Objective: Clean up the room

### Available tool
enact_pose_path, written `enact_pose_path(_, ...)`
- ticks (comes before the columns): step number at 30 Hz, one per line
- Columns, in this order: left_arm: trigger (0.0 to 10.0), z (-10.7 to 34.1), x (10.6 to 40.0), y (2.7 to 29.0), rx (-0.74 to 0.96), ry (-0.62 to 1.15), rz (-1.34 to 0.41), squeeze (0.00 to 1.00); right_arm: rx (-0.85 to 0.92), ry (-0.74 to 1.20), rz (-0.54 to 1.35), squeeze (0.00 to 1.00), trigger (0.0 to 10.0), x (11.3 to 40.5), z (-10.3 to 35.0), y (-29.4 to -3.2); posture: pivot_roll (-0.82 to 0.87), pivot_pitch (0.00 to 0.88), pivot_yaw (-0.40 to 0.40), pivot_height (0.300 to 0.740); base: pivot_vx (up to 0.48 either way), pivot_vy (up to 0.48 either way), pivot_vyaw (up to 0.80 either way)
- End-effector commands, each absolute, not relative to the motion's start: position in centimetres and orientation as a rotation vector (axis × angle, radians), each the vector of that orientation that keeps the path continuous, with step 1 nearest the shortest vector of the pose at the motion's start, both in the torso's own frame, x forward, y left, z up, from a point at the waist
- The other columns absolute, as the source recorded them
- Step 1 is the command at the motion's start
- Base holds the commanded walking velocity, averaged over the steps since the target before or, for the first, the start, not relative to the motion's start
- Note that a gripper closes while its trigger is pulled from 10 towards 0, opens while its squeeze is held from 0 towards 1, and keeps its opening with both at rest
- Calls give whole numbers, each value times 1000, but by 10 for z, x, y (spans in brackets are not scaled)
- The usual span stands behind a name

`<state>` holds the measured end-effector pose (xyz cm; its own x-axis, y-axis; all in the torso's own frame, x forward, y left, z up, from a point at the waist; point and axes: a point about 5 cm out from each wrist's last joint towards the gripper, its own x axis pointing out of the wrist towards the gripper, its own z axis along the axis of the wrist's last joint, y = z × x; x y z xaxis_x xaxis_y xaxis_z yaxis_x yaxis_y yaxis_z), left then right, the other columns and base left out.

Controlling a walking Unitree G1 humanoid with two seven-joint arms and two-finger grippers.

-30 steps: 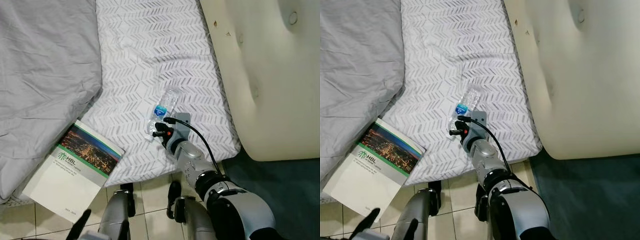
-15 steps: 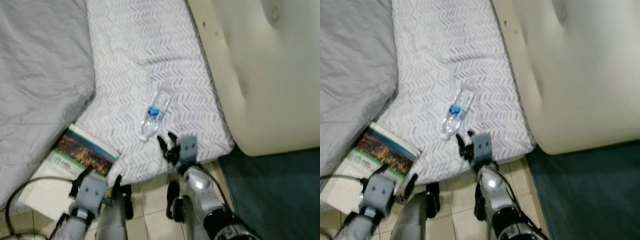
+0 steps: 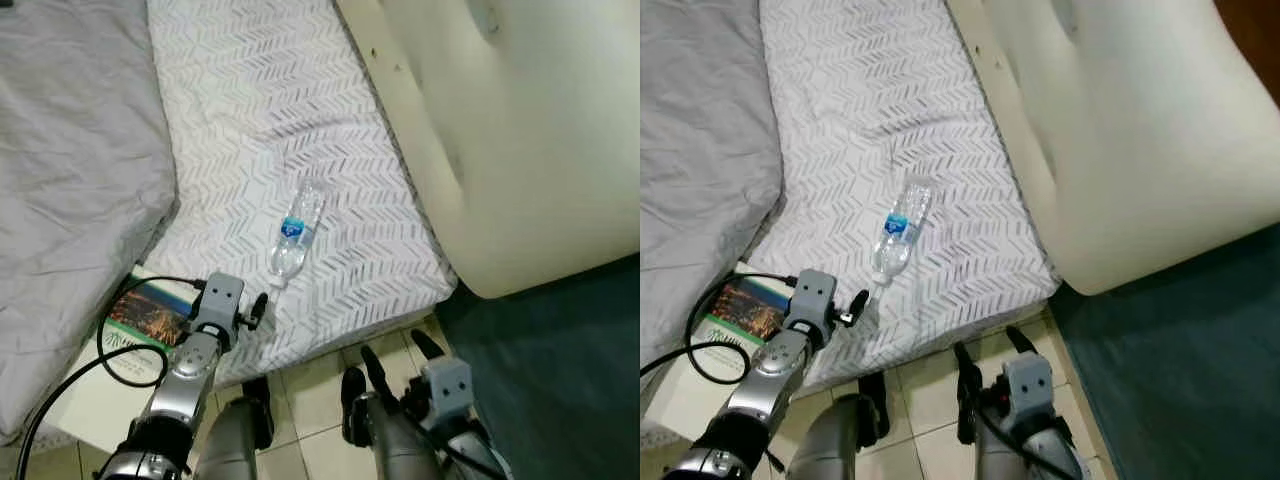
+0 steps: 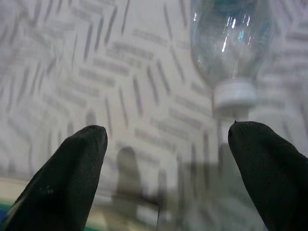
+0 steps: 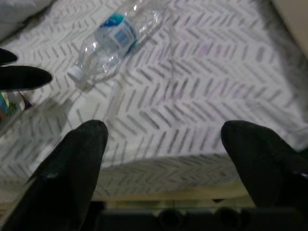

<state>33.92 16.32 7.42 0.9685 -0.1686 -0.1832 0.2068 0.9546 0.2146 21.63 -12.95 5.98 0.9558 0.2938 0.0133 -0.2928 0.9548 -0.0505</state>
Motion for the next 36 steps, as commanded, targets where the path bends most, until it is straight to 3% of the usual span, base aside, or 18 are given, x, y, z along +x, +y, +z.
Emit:
enact_pose_path(1,10000,69,339,166,243,176,-204,0,-84,31,266,1000,10000,195,60,-130,-245,514,20,740,0,0,-513)
enact_pose_path(2,10000,69,339,166,243,176,-204,0,-84,31,266,1000,10000,195,60,-130,-245,514,20,740,0,0,-513)
enact_pose_path(3,10000,83,346,165,258,115,-211,0,-92,43,252,753,10000,184,63,-129,-253,522,38,740,0,0,-725)
enact_pose_path(4,10000,86,349,165,257,97,-214,0,-94,51,252,431,10000,180,65,-128,-253,522,38,740,0,0,-719)
enact_pose_path(5,10000,86,349,165,257,97,-214,0,-94,51,252,431,10000,180,65,-128,-253,522,38,740,0,0,-719)
enact_pose_path(6,10000,90,351,167,290,75,-207,0,-74,86,244,0,10000,169,62,-126,-252,519,54,740,0,0,-706)
enact_pose_path(17,10000,84,359,181,320,186,-91,0,-46,184,240,0,10000,144,66,-115,-311,575,70,740,0,0,-518)
enact_pose_path(24,10000,92,369,166,167,207,-80,0,-20,212,213,0,10000,111,84,-115,-421,645,37,740,0,0,0)
enact_pose_path(30,10000,97,374,157,-66,201,-73,0,3,302,206,0,10000,81,85,-112,-428,662,41,740,0,0,0)
enact_pose_path(36,10000,91,371,149,-105,235,-94,0,32,305,220,0,10000,74,89,-107,-434,671,42,740,0,0,0)
